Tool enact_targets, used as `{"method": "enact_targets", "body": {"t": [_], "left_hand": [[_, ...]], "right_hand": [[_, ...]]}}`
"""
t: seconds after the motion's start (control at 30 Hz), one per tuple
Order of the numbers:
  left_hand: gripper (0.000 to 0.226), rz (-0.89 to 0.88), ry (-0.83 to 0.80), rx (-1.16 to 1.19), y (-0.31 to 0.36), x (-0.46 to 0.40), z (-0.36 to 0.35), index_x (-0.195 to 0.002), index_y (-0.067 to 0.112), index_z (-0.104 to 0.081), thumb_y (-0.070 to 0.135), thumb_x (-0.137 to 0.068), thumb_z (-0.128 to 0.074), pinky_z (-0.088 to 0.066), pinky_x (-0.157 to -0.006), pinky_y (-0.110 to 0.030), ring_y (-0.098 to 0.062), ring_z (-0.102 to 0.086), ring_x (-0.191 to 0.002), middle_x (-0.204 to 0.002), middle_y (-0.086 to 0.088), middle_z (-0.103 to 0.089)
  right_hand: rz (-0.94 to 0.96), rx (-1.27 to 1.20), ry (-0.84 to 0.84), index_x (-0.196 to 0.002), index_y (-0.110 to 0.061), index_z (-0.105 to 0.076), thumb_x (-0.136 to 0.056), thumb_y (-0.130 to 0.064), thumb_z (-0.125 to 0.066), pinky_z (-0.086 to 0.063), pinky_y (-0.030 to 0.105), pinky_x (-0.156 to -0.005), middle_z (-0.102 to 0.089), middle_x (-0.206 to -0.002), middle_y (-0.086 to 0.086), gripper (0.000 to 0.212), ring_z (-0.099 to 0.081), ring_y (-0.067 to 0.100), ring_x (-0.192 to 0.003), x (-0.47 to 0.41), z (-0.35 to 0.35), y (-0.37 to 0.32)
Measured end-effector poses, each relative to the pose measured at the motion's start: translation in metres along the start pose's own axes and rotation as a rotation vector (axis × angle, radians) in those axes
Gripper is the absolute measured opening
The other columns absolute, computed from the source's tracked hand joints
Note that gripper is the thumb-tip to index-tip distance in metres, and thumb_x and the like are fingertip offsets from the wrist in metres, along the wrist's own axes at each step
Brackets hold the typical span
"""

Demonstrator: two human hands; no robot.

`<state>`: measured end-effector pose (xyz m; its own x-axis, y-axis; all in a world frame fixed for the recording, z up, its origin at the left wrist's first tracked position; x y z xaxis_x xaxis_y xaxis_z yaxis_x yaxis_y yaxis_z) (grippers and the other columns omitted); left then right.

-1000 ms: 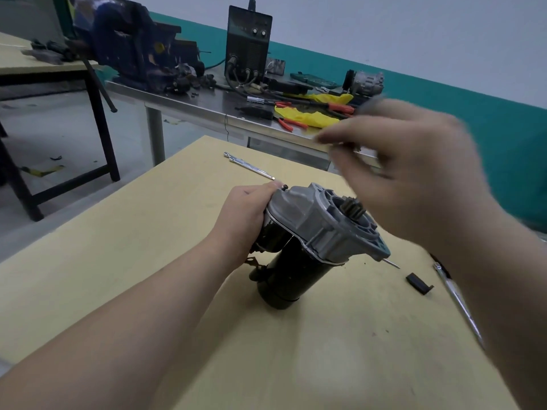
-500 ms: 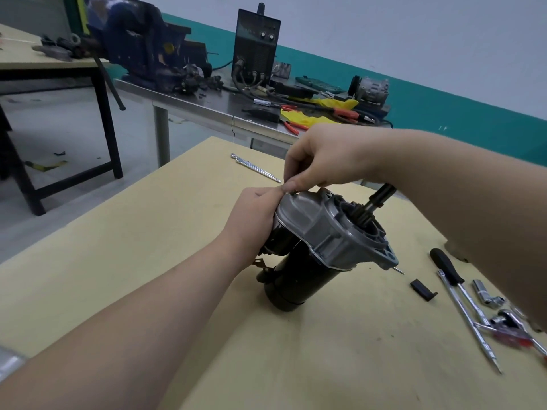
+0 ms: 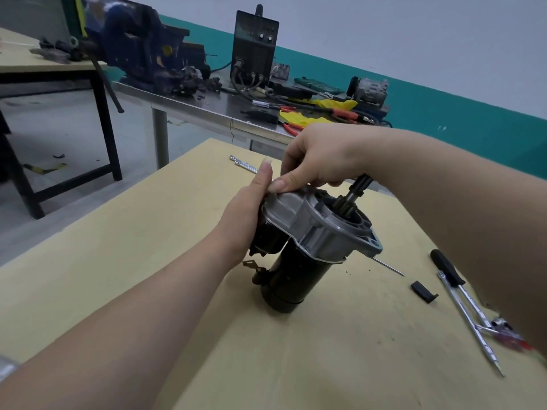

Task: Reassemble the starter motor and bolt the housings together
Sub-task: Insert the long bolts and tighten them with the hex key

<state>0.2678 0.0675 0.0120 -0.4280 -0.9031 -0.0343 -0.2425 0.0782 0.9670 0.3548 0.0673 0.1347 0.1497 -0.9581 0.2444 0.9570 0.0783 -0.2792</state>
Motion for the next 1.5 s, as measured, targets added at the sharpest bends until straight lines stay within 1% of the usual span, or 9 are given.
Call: {"method": "enact_targets", "body": {"t": [0.2, 0.37, 0.47, 0.6, 0.73, 1.07, 1.3, 1.4, 1.5], "left_hand": [[0.053, 0.075, 0.011, -0.039, -0.002, 0.002, -0.006, -0.099, 0.048, -0.085, 0.085, -0.071, -0.060, -0.054, -0.081, -0.037, -0.018, -0.079, -0.101, -0.103, 0.005, -0.084], [0.069, 0.031, 0.031, -0.037, -0.003, 0.000, -0.007, -0.083, 0.014, -0.074, 0.081, -0.069, -0.065, -0.047, -0.052, -0.029, -0.022, -0.063, -0.064, -0.077, -0.005, -0.068], [0.044, 0.032, 0.080, -0.002, -0.007, -0.005, 0.002, -0.064, 0.027, -0.064, 0.070, -0.073, -0.067, -0.042, -0.045, -0.027, -0.018, -0.057, -0.052, -0.065, -0.001, -0.058], [0.033, 0.041, 0.138, 0.058, -0.011, -0.010, 0.015, -0.061, 0.030, -0.066, 0.061, -0.071, -0.067, -0.046, -0.046, -0.027, -0.016, -0.060, -0.054, -0.067, 0.000, -0.060], [0.025, 0.045, 0.188, 0.067, -0.016, -0.016, 0.025, -0.067, 0.031, -0.064, 0.055, -0.076, -0.066, -0.047, -0.055, -0.032, -0.020, -0.058, -0.065, -0.072, -0.002, -0.059], [0.024, 0.040, 0.185, 0.054, -0.016, -0.016, 0.025, -0.070, 0.031, -0.065, 0.051, -0.083, -0.061, -0.050, -0.051, -0.030, -0.017, -0.061, -0.061, -0.074, -0.001, -0.061], [0.027, 0.025, 0.186, 0.024, -0.012, -0.014, 0.020, -0.085, 0.020, -0.065, 0.046, -0.082, -0.057, -0.045, -0.062, -0.035, -0.025, -0.055, -0.076, -0.079, -0.009, -0.057], [0.027, 0.017, 0.182, 0.016, -0.007, -0.010, 0.016, -0.080, 0.020, -0.063, 0.046, -0.082, -0.056, -0.042, -0.065, -0.037, -0.025, -0.052, -0.078, -0.080, -0.011, -0.055], [0.027, 0.020, 0.175, -0.004, -0.005, -0.007, 0.014, -0.071, 0.023, -0.058, 0.048, -0.081, -0.056, -0.043, -0.063, -0.036, -0.024, -0.051, -0.074, -0.073, -0.007, -0.053]], "right_hand": [[-0.039, 0.009, 0.079, -0.090, -0.029, -0.076, -0.067, -0.075, -0.083, -0.046, 0.018, -0.045, -0.068, -0.063, -0.008, 0.052, -0.058, 0.010, -0.056, 0.004, 0.006, 0.011], [-0.079, -0.315, 0.309, -0.093, -0.021, -0.078, -0.070, -0.079, -0.077, -0.046, 0.020, -0.045, -0.071, -0.066, -0.010, 0.063, -0.057, 0.008, -0.055, 0.019, 0.030, 0.029], [-0.192, -0.753, 0.503, -0.102, -0.009, -0.076, -0.104, -0.027, -0.067, -0.048, 0.027, -0.055, -0.074, -0.083, 0.006, 0.020, -0.059, 0.019, -0.072, 0.036, 0.029, 0.084], [-0.324, -0.130, 0.328, -0.107, -0.030, -0.070, -0.102, -0.001, -0.052, -0.055, 0.028, -0.049, -0.068, -0.082, -0.002, 0.035, -0.065, 0.019, -0.070, 0.053, -0.053, 0.117], [-0.296, -0.083, 0.391, -0.087, -0.037, -0.055, -0.100, -0.001, -0.051, -0.063, 0.035, -0.067, -0.063, -0.090, -0.006, 0.038, -0.069, 0.019, -0.081, 0.068, -0.106, 0.134], [-0.244, 0.022, 0.563, -0.130, -0.027, -0.068, -0.107, -0.019, -0.051, -0.048, 0.035, -0.098, -0.062, -0.129, -0.005, 0.030, -0.058, 0.020, -0.118, 0.076, -0.112, 0.168], [-0.517, 0.353, 0.076, -0.113, -0.017, -0.068, -0.091, -0.012, -0.064, -0.061, 0.039, -0.083, -0.066, -0.106, 0.006, 0.023, -0.065, 0.025, -0.091, 0.055, -0.109, 0.216], [-0.477, 0.108, 0.214, -0.120, -0.021, -0.070, -0.093, -0.008, -0.063, -0.058, 0.034, -0.080, -0.068, -0.109, 0.001, 0.031, -0.065, 0.022, -0.092, 0.053, -0.092, 0.205], [-0.359, -0.527, 0.714, -0.119, -0.020, -0.075, -0.096, 0.000, -0.062, -0.061, 0.035, -0.074, -0.072, -0.099, 0.002, 0.033, -0.068, 0.023, -0.084, 0.082, -0.020, 0.187]]}}
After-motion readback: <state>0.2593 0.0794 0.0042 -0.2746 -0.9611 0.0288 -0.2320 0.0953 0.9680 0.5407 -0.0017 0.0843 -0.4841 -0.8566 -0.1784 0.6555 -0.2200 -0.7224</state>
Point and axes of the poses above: each hand's wrist, its own x-axis away from the middle knuckle, its own z-axis out of the back of the hand, y = z × x, the point moved 10 cm from there along -x, towards the middle knuckle
